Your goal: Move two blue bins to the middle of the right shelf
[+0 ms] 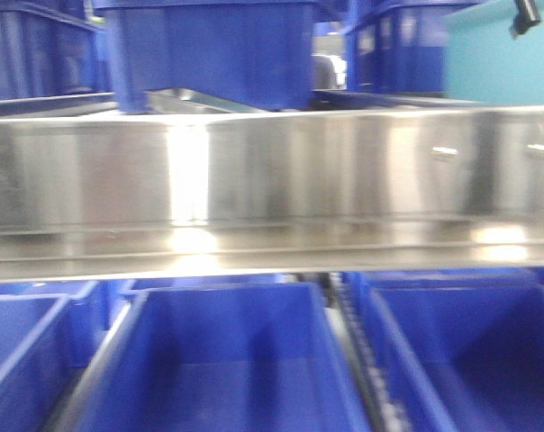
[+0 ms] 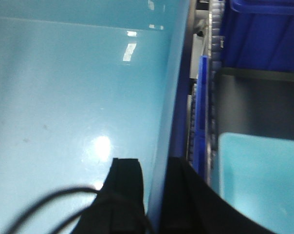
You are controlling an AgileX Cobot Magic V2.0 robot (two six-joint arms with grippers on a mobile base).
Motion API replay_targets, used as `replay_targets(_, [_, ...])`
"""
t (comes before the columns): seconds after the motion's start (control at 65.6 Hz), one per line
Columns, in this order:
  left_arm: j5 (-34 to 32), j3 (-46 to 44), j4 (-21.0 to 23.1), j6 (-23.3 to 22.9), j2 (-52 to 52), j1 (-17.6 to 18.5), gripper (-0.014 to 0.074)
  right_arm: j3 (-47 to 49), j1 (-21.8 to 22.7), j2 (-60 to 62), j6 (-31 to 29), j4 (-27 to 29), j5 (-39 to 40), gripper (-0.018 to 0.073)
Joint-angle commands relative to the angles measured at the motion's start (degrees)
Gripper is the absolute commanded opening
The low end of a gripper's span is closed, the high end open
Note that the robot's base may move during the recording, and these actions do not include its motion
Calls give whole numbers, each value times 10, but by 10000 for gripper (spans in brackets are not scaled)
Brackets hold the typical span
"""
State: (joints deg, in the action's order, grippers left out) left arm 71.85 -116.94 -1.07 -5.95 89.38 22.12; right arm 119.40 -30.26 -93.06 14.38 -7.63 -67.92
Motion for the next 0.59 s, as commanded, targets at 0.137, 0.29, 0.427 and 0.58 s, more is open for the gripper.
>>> replay_targets(0.137, [-19, -8, 48, 7, -9, 9, -111, 7, -1, 4, -12, 13, 42, -153])
replay_targets(0.29, [-19, -8, 46, 7, -9, 9, -111, 7, -1, 4, -12, 13, 42, -153])
replay_targets(0.427, [-19, -8, 46, 7, -9, 9, -111, 7, -1, 4, -12, 13, 42, -153])
replay_targets(0.58, [-19, -8, 46, 7, -9, 9, -111, 7, -1, 4, -12, 13, 42, -153])
